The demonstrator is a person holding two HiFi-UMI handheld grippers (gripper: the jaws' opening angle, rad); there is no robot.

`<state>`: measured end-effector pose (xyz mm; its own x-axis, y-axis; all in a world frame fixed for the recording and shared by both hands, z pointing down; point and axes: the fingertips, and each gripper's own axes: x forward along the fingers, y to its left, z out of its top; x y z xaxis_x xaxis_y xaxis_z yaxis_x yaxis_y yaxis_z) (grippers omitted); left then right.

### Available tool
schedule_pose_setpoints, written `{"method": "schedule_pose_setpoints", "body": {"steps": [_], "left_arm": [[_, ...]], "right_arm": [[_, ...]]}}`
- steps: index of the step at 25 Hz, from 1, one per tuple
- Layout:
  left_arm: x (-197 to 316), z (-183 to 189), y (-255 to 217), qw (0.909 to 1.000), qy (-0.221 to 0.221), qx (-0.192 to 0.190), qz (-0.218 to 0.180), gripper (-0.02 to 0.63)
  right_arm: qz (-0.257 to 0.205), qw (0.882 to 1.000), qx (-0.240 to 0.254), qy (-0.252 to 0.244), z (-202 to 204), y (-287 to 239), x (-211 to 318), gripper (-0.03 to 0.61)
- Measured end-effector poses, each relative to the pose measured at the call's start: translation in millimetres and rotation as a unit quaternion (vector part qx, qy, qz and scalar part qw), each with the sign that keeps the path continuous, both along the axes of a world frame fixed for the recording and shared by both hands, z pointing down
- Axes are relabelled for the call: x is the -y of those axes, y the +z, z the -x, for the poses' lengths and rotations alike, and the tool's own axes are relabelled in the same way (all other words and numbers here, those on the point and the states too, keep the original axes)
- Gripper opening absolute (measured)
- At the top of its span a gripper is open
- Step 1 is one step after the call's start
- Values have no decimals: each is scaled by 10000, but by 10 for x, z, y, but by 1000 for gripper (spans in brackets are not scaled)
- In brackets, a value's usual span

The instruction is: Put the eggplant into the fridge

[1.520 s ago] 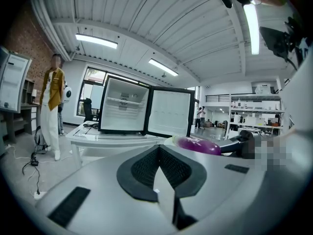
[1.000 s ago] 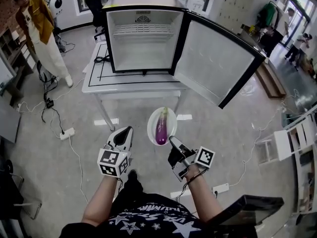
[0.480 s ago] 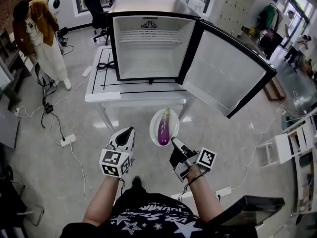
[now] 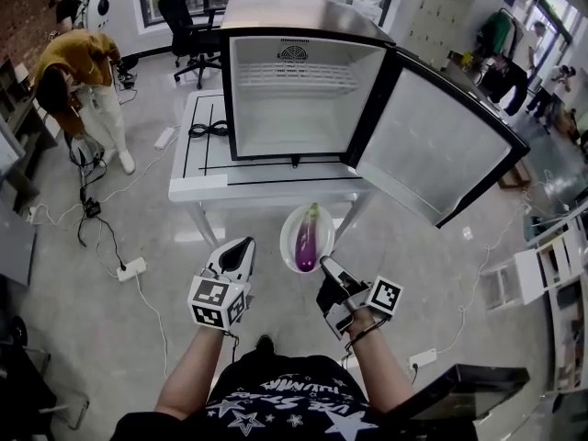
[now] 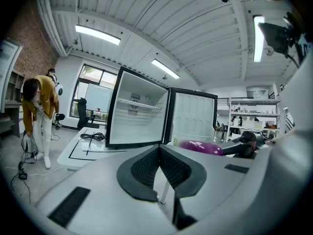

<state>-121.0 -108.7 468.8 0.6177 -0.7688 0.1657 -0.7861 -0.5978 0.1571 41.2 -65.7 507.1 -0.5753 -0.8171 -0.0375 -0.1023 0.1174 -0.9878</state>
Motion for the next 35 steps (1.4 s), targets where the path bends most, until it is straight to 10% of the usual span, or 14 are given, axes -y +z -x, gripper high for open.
{"method": "schedule_pose_setpoints", "body": {"steps": [16,35], "left_arm": [[318,-74,177,9996,146,85,204,8],[1179,-308,121,9963,-795,179,269,8]], "right_arm": [[149,9997,34,192,-151,146,293,21],[150,9971,216,-720,-412,142,1461,21]]}}
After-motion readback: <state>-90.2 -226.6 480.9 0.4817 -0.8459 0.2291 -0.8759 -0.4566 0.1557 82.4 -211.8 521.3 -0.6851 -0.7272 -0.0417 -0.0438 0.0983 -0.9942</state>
